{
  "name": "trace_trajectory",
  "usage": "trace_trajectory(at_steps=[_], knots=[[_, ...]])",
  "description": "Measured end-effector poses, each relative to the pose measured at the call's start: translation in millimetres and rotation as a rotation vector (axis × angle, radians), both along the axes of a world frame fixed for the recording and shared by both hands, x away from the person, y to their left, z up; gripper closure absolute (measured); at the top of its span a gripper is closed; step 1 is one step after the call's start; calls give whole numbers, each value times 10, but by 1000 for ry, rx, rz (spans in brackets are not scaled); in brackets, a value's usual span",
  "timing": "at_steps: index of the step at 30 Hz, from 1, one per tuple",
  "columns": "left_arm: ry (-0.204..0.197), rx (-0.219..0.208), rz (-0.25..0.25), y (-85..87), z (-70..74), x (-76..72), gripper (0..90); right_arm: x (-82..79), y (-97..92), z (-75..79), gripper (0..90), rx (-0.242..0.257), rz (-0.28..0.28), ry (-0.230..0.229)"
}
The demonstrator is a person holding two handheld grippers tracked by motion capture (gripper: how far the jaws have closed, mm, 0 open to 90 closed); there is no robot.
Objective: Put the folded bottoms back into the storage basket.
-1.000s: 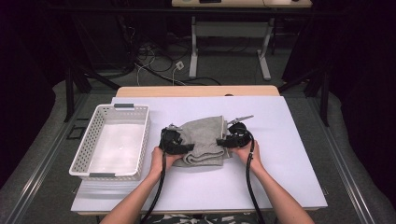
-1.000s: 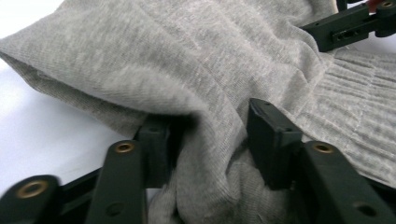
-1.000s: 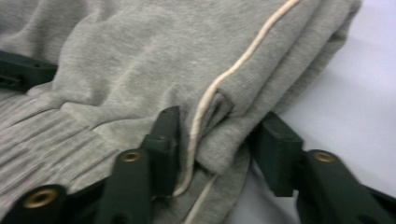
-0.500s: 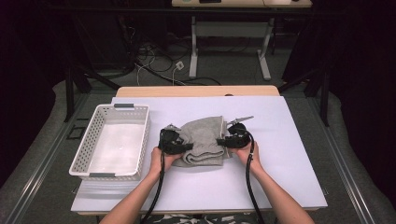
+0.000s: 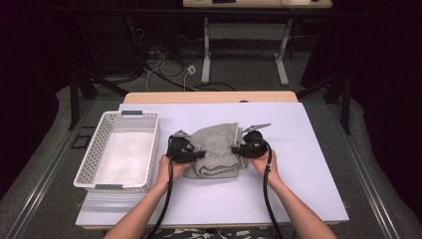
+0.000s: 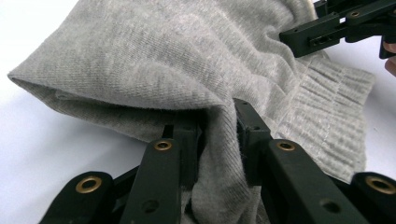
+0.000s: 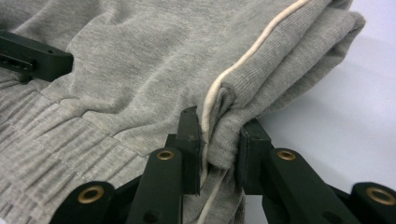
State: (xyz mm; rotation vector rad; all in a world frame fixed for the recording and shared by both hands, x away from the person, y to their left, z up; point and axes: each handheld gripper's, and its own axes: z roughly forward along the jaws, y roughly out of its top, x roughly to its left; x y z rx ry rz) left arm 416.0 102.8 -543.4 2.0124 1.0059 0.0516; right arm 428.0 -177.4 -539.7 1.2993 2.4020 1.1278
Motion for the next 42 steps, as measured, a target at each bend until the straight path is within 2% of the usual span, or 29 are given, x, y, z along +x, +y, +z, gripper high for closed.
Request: trace_trajectory(at_steps=[6, 10, 18, 23, 42], knots=[[-26, -11, -9, 8, 107, -38, 746, -39, -6, 61, 740, 9, 1, -25], [-53, 2, -25, 0, 177, -78, 748, -71, -11, 110, 740, 18, 4, -45], [-87, -11, -17, -5, 252, -124, 748, -114, -21, 172, 740, 21, 2, -74], [-72, 2, -36, -2, 297, -119, 746, -136, -22, 200, 740, 26, 6, -76], [-92, 3, -60, 42, 465, -173, 747, -186, 29, 273, 739, 23, 28, -97]])
